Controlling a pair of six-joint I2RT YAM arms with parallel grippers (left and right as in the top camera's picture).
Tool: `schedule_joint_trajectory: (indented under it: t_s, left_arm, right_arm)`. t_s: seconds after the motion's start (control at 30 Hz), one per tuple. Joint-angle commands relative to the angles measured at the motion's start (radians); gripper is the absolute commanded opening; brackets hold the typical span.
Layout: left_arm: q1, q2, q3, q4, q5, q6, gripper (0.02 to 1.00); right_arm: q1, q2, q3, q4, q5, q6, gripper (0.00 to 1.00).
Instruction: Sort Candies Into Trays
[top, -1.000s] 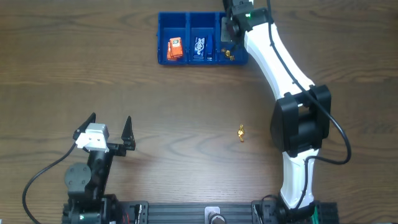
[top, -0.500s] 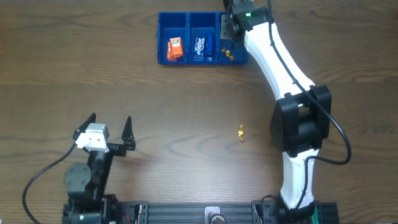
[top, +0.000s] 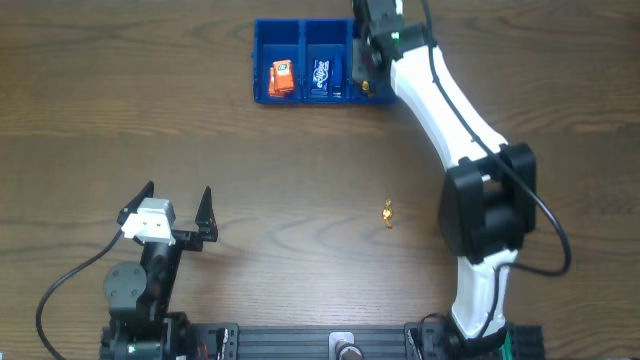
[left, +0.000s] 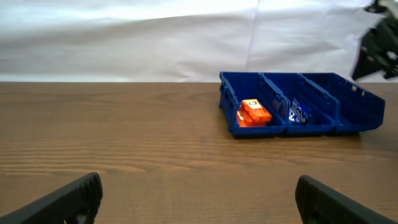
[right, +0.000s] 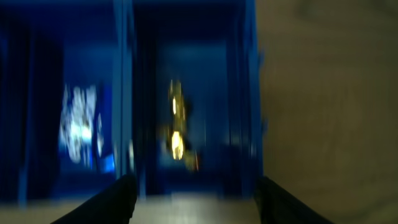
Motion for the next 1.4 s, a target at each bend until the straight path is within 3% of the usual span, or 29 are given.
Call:
schedule_joint_trajectory:
  t_s: [0.03,0.27,0.5,1.4]
  left_arm:
    - [0.006,-0.006,-0.020,-0.033,0.010,0.003,0.996]
    - [0.006,-0.006,-0.020,-0.033,0.010,0.003,0.996]
    - [0.006,-0.006,-0.020,-0.033,0.010,0.003,0.998]
    - [0.006,-0.006,-0.020,-0.033,0.010,0.003,0.998]
  right_arm:
    - [0.037,-0.267,-0.278,0.023,-0.091,0.034,0.641]
    - [0.097,-0.520,-0.717,0.056,-0.155,0.134,0.630]
    - [0.132,-0.528,-0.906,0.023,-0.160,0.209,0.625]
    - [0.139,-0.428,-0.974,0.143,-0.139,0.199,0.588]
